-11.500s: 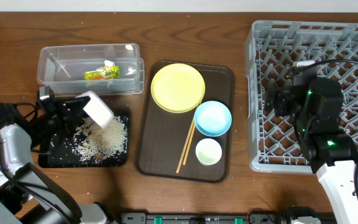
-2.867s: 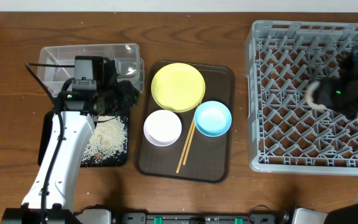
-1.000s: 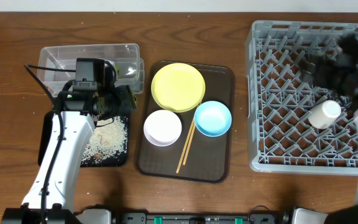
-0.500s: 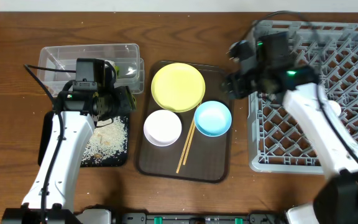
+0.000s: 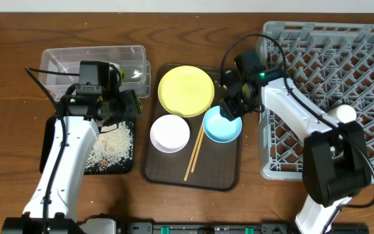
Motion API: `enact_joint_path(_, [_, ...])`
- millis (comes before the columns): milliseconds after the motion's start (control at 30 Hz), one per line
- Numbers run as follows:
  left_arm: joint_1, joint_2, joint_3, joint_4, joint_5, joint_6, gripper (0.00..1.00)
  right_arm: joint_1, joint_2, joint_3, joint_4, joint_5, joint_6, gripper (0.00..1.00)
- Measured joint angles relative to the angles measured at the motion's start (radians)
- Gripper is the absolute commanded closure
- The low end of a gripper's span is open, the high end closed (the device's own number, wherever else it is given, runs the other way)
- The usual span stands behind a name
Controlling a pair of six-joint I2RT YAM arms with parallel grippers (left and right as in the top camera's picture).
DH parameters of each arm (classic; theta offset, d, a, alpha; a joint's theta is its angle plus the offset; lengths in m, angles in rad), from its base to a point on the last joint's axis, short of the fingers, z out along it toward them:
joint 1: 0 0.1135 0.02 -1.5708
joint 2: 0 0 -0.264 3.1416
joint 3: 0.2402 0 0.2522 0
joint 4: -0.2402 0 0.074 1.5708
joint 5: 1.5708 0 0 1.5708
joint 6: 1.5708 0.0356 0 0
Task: Sort waste into correct bins and load items into the dishwasher rack
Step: 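Move the right gripper to the light-blue bowl and grasp it, then lift the light-blue bowl toward the dish rack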
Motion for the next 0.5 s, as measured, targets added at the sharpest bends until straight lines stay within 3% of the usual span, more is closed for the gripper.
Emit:
enact_joint_path(33, [0.0, 0.0, 0.0, 0.0, 0.0, 0.0, 0.39, 0.0, 0.008, 0.0, -0.001, 0.012, 0.001, 0.55])
enact_joint_path(133, [0.0, 0.0, 0.0, 0.0, 0.0, 0.0, 0.39, 0.0, 0.024, 0.0, -0.002, 0.039, 0.001, 0.77])
enact_joint_path(300, [0.0, 0.0, 0.0, -0.005, 0.0, 0.0, 0.39, 0.0, 0.029, 0.0, -0.006, 0.066, 0.005, 0.98])
enact_joint_path(500, [0.0, 0.0, 0.0, -0.007, 0.0, 0.0, 0.39, -0.001, 0.029, 0.0, -0.01, 0.079, 0.009, 0.99])
